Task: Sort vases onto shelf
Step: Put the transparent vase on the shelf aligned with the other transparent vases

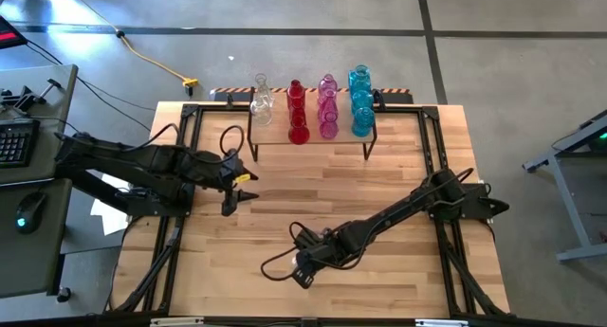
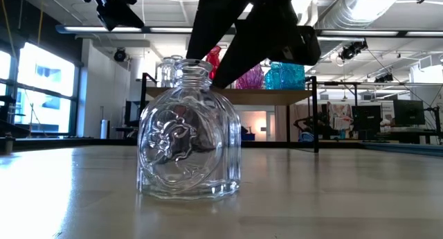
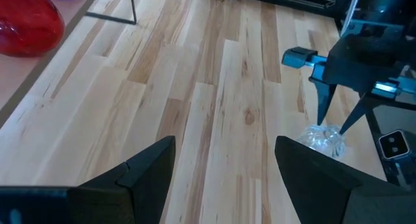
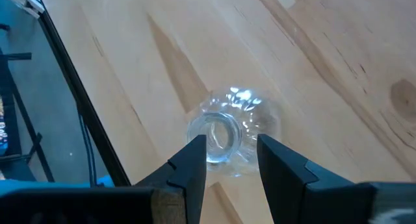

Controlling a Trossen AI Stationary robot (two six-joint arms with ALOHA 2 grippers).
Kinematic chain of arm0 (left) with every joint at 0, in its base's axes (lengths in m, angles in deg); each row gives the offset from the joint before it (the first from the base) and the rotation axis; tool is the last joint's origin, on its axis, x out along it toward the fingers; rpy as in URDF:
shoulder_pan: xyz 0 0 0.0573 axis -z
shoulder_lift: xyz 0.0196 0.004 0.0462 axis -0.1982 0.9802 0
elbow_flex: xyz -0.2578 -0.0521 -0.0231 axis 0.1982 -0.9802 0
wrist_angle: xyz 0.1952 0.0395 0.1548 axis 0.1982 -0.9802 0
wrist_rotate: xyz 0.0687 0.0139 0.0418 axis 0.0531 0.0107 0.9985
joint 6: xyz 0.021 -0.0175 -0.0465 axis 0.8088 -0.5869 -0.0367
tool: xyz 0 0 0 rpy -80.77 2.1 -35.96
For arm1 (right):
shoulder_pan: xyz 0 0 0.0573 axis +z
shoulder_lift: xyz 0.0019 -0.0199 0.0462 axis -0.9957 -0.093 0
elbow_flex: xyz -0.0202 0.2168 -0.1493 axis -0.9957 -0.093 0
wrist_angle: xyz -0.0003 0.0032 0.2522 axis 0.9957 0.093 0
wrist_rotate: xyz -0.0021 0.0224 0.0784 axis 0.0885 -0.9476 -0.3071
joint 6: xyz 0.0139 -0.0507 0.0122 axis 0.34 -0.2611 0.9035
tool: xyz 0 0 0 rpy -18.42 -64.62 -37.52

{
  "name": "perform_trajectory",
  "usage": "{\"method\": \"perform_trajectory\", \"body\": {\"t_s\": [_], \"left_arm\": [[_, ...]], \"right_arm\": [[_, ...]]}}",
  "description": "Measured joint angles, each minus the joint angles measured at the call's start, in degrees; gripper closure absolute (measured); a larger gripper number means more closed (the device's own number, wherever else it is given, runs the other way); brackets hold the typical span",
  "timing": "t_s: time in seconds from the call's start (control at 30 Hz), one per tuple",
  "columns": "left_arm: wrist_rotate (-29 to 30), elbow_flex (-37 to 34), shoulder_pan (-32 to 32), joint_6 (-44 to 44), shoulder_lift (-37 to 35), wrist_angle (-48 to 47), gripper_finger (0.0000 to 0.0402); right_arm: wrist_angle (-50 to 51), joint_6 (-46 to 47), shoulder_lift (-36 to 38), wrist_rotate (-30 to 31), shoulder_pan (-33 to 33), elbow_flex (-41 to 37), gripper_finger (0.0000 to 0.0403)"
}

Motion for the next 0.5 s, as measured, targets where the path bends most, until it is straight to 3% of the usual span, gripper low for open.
{"method": "perform_trajectory", "body": {"t_s": [0.5], "left_arm": [[-0.02, 0.0, 0.02, -0.09, 3.85, 0.15, 0.0147]], "right_arm": [[0.65, 2.34, -0.16, -1.7, -1.26, 0.0, 0.0284]]}}
